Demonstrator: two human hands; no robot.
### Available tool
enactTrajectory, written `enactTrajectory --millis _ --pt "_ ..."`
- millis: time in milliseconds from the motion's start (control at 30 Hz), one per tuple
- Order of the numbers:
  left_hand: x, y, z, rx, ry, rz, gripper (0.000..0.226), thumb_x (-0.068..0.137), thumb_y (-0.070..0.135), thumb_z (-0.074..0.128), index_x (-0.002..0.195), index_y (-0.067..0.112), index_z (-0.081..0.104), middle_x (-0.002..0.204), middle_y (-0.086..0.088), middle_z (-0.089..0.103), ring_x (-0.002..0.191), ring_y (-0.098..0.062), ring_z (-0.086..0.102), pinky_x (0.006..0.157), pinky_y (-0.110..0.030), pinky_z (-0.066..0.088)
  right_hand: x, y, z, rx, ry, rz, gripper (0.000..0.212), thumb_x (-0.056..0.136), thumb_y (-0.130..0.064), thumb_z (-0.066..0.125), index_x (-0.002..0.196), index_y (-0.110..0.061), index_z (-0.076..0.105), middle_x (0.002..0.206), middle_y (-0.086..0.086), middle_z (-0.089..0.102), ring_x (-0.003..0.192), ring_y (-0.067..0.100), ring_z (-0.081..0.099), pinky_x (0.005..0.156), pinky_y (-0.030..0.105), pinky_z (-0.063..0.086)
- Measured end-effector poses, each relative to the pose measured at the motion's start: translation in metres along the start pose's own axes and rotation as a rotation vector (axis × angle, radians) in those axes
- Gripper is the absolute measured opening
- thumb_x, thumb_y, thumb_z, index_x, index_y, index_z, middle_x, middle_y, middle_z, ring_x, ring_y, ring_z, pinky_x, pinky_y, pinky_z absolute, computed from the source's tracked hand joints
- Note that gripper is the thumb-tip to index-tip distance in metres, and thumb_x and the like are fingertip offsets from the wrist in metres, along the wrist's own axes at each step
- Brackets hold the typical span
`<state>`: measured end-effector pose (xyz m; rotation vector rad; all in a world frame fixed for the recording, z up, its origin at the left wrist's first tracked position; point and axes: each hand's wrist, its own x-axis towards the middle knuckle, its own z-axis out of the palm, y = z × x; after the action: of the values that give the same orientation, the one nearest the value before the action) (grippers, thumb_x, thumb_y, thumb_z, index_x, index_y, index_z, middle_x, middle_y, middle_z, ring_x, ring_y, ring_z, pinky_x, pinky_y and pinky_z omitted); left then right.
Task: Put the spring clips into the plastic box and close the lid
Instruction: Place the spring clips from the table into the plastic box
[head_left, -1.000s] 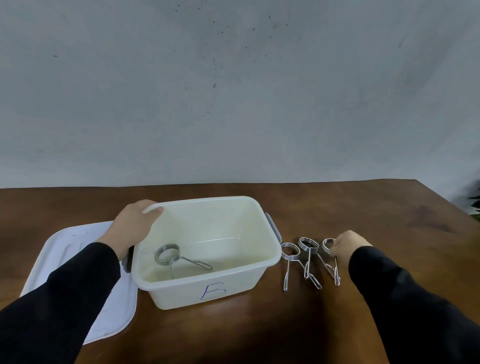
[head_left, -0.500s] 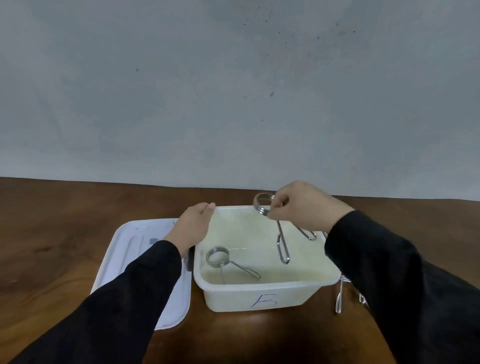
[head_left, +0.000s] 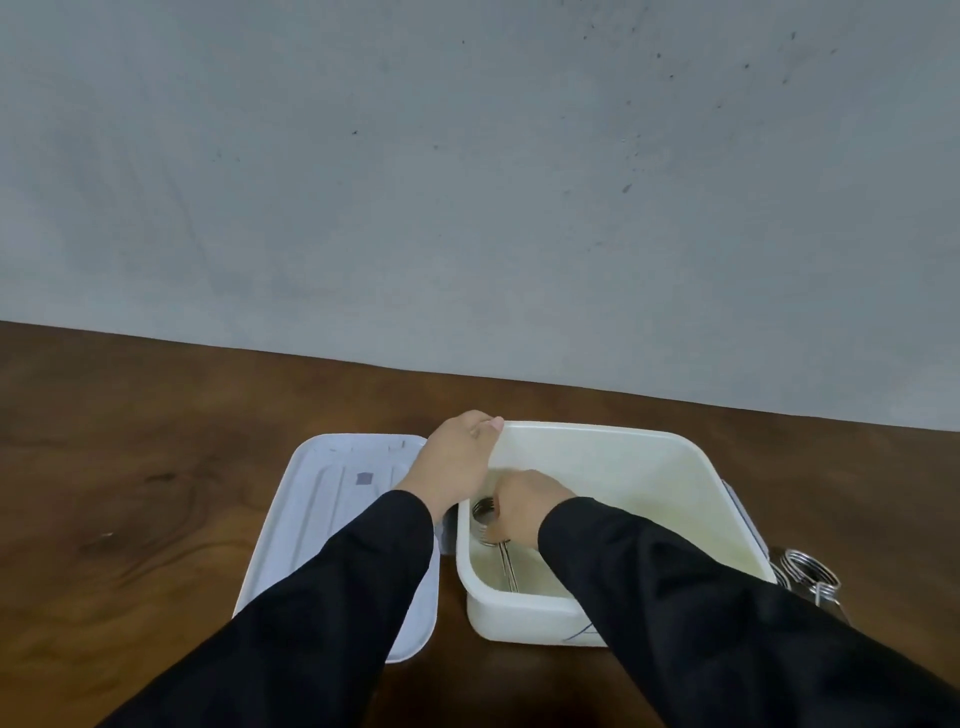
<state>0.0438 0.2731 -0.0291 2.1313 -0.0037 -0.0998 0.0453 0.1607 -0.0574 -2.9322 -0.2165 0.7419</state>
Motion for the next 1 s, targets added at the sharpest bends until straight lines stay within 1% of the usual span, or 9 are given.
enactTrajectory --millis 133,300,400,533,600,700,800,933,1000 --pt "0.004 -0.003 0.000 0.011 0.001 0.011 0.040 0.100 0.040 0.036 0.123 0.017 0.060 0.116 0.000 0.062 0.105 -0.018 0.055 0.084 -0.029 0.039 -0.012 0.004 -0.012 0.026 0.064 -0.074 0.034 0.088 -0.037 0.069 0.113 -0.014 0.067 0.096 0.004 0.065 0.087 0.026 0.060 0.086 0.034 0.050" --pt "0.012 -0.008 -0.001 0.063 0.016 0.072 0.030 0.098 0.034 0.046 0.104 0.014 0.066 0.102 -0.005 0.068 0.096 -0.025 0.061 0.070 -0.029 0.042 -0.051 0.024 -0.050 0.217 0.421 -0.161 0.037 0.092 -0.047 0.054 0.091 -0.015 0.072 0.087 0.007 0.073 0.083 0.028 0.066 0.077 0.036 0.054" --pt "0.015 -0.007 0.000 0.141 0.028 0.068 0.033 0.097 0.040 0.046 0.111 0.018 0.066 0.106 0.000 0.067 0.097 -0.021 0.060 0.076 -0.032 0.041 -0.075 0.067 -0.077 0.333 0.623 -0.077 0.036 0.093 -0.048 0.054 0.084 -0.018 0.072 0.082 0.003 0.073 0.079 0.025 0.065 0.072 0.035 0.054" --pt "0.014 -0.003 0.003 0.113 0.036 0.038 0.037 0.099 0.038 0.045 0.118 0.014 0.064 0.106 0.000 0.061 0.098 -0.020 0.054 0.082 -0.029 0.036 -0.101 0.164 -0.093 0.436 0.774 0.148 0.033 0.095 -0.041 0.053 0.085 -0.013 0.068 0.080 0.005 0.070 0.080 0.026 0.066 0.073 0.034 0.052" --pt "0.013 -0.004 0.003 0.109 0.032 0.031 0.035 0.098 0.039 0.046 0.116 0.016 0.065 0.107 -0.001 0.063 0.101 -0.024 0.057 0.082 -0.031 0.037 -0.108 0.215 -0.083 0.377 0.674 0.314 0.031 0.098 -0.038 0.051 0.098 -0.011 0.068 0.096 0.007 0.072 0.094 0.029 0.067 0.079 0.034 0.051" --pt "0.013 -0.004 0.003 0.107 0.033 0.032 0.034 0.098 0.038 0.046 0.115 0.017 0.066 0.107 -0.002 0.065 0.103 -0.025 0.058 0.081 -0.032 0.038 -0.114 0.271 -0.051 0.246 0.308 0.535 0.038 0.101 -0.034 0.051 0.124 -0.007 0.064 0.121 0.009 0.069 0.112 0.026 0.064 0.095 0.035 0.050" --pt "0.011 0.000 0.005 0.102 0.041 0.032 0.034 0.099 0.037 0.045 0.116 0.015 0.065 0.107 -0.002 0.063 0.101 -0.023 0.056 0.081 -0.031 0.036 -0.113 0.295 -0.020 0.113 0.021 0.623 0.046 0.101 -0.037 0.052 0.130 -0.004 0.063 0.129 0.011 0.066 0.121 0.025 0.060 0.104 0.034 0.047" --pt "0.010 0.002 0.005 0.124 0.047 0.021 0.037 0.099 0.038 0.043 0.118 0.015 0.065 0.109 -0.002 0.064 0.100 -0.023 0.055 0.082 -0.032 0.037 -0.096 0.308 0.002 0.083 -0.062 0.706 0.059 0.092 -0.048 0.062 0.135 -0.008 0.059 0.133 0.007 0.064 0.125 0.024 0.058 0.103 0.033 0.047" --pt "0.009 0.001 0.004 0.110 0.044 0.015 0.037 0.099 0.040 0.043 0.118 0.016 0.065 0.112 -0.005 0.066 0.103 -0.026 0.057 0.083 -0.034 0.038 -0.088 0.313 0.008 0.119 -0.046 0.737 0.058 0.089 -0.047 0.066 0.134 -0.010 0.060 0.130 0.006 0.065 0.121 0.024 0.060 0.095 0.032 0.049"
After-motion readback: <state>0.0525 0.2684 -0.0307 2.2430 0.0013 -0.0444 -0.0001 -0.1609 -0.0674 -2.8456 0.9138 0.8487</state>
